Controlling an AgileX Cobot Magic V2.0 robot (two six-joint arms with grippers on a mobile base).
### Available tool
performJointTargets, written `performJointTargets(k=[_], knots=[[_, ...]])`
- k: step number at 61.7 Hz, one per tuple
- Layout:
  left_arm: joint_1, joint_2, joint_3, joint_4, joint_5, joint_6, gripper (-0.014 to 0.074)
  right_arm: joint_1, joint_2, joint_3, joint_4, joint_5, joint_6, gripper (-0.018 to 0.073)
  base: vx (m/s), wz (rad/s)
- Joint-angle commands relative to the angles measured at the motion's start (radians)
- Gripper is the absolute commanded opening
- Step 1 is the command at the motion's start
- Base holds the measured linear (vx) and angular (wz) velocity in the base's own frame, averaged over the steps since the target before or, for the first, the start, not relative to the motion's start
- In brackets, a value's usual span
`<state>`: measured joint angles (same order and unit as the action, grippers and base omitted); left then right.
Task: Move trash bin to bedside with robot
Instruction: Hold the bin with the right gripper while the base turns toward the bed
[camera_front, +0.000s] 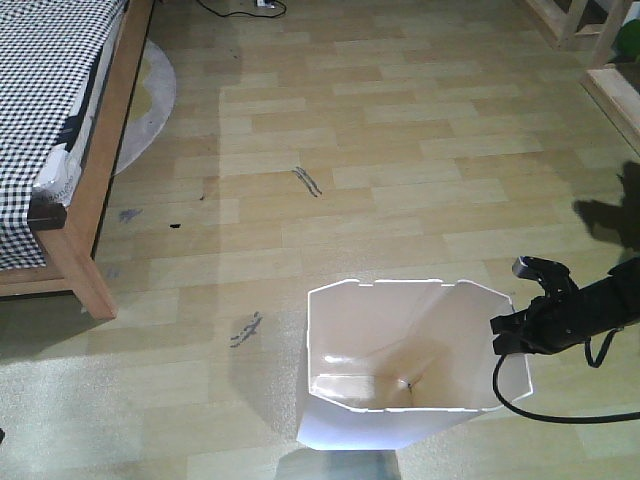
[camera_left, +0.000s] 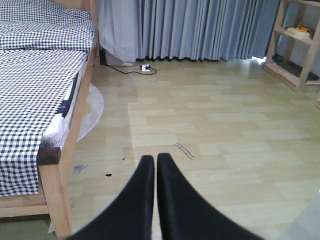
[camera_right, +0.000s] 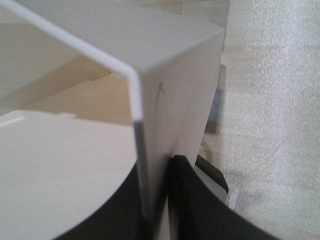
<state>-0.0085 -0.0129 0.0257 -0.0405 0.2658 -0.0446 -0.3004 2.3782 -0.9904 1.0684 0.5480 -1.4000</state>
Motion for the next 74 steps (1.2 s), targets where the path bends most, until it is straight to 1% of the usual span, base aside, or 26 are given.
performJointTargets(k=[1,48,74], knots=[[-0.006,-0.014,0.019,-0.004,-0.069,-0.006,-0.0006,-0.002,-0.072,-0.009,0.054,0.192,0.001,-0.0005,0.19,0.07],[-0.006,-0.014,0.019,-0.004,-0.069,-0.006,-0.0006,-0.002,-0.072,-0.009,0.054,0.192,0.001,-0.0005,0.20,0.10],[-0.006,-0.014,0.019,-0.004,-0.069,-0.006,-0.0006,-0.002,-0.072,-0.009,0.054,0.192,0.001,-0.0005,0.23,0.02]])
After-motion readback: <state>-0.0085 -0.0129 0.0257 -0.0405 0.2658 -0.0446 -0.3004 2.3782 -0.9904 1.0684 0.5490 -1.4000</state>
